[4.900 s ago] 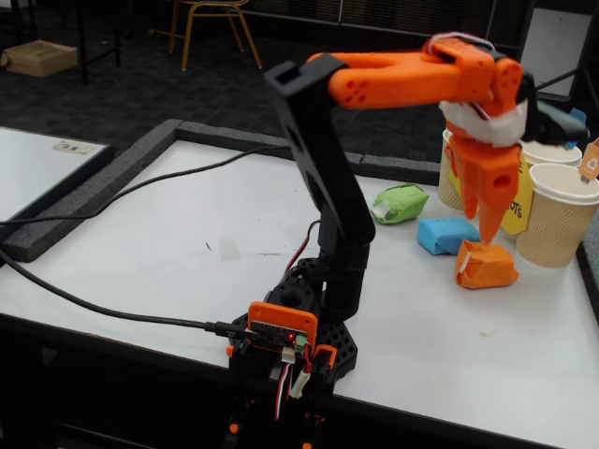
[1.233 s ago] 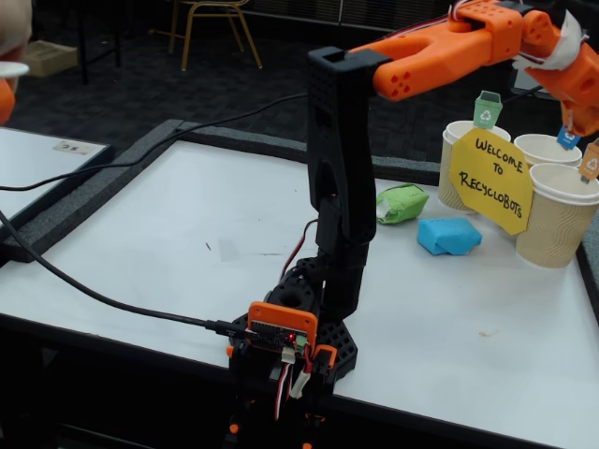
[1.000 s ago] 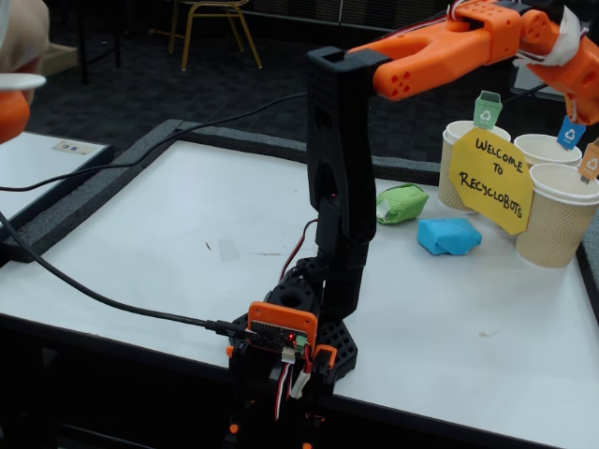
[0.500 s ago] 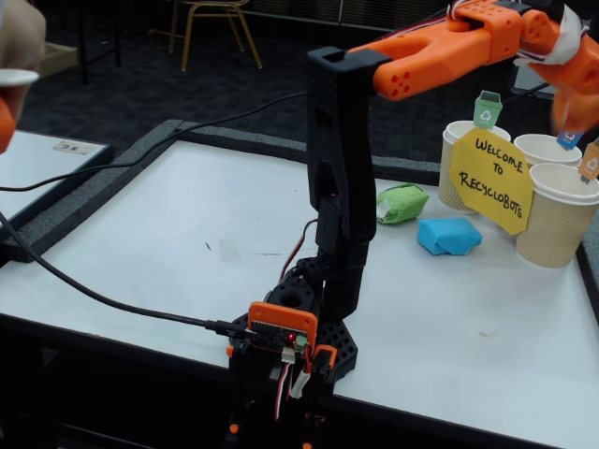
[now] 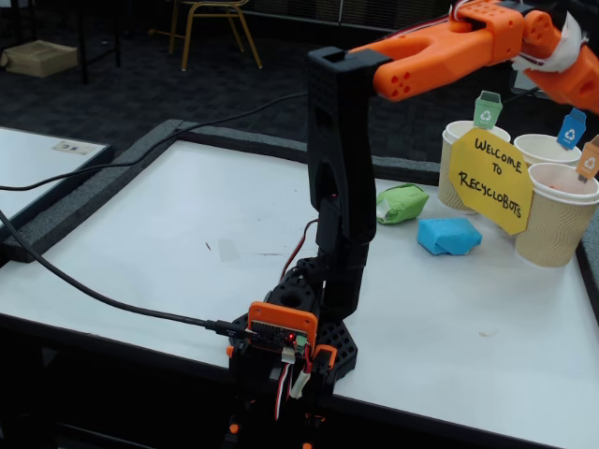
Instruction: Sort rubbish by color.
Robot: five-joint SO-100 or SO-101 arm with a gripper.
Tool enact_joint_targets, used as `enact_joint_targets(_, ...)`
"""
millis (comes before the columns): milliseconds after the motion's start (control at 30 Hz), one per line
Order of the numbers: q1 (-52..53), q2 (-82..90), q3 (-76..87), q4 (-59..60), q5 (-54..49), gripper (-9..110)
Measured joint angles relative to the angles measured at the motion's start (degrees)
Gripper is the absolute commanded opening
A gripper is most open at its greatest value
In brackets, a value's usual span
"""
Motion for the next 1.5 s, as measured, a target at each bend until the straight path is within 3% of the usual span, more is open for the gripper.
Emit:
enact_joint_targets(567,-4.0,27.1,0.8,41.3,0.2,0)
enact_joint_targets(733,-7.4,33.3,0.8,47.3,0.2,0)
enact_joint_targets(1233,-16.7,38.0,1.0,48.0,0.2,0)
enact_joint_targets(1500,-16.3,35.9,17.1,34.0,0.2,0)
